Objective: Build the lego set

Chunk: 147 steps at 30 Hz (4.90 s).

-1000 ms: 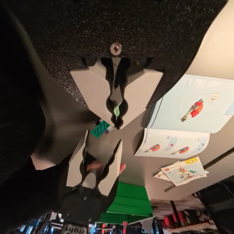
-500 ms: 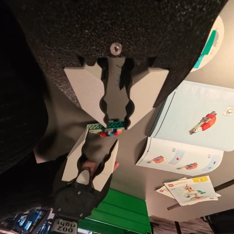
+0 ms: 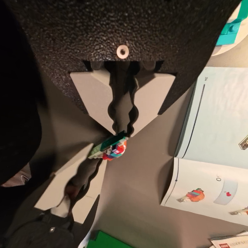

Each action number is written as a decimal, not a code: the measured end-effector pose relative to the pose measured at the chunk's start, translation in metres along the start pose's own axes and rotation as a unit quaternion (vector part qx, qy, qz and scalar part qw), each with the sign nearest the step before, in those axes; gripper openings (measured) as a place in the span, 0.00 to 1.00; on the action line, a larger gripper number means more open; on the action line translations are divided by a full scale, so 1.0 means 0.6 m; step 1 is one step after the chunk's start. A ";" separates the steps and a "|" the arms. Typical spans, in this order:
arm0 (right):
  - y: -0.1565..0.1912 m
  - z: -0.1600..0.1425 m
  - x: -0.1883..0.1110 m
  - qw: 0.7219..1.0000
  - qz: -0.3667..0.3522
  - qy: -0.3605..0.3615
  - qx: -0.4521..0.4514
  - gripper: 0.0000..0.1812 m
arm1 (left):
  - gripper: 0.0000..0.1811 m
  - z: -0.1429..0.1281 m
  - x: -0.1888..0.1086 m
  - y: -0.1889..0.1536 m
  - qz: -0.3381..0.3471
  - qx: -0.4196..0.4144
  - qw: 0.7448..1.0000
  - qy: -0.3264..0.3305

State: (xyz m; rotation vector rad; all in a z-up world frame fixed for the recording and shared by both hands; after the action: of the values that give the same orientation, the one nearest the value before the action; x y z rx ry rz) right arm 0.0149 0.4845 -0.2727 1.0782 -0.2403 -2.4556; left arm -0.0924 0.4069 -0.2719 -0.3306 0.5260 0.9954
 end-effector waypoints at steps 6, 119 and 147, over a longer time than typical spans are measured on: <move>-0.015 0.023 -0.011 0.972 -0.115 -0.065 -0.196 0.07 | 0.06 0.010 -0.023 -0.003 0.071 0.065 0.994 -0.045; -0.262 0.149 -0.131 0.828 -0.278 -0.458 -0.165 0.10 | 0.01 0.085 0.156 0.143 -0.050 -0.227 0.972 -0.035; -0.258 0.150 -0.133 0.824 -0.278 -0.463 -0.171 0.09 | 0.02 0.086 0.156 0.143 -0.064 -0.247 0.966 -0.039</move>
State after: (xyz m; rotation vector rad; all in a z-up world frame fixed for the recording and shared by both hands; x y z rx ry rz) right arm -0.0544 0.6571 -0.2103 -0.3354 0.2765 -3.1872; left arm -0.1118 0.5420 -0.2841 -0.7569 0.1748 1.0011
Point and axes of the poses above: each gripper's, where its closed fingertips meet, x out along the fingers, z out of its top, y = z × x across the jaws, the point moved 6 cm from there along -x, back along the fingers, and after that the axes turned 12 degrees about x, right-handed, at the moved point
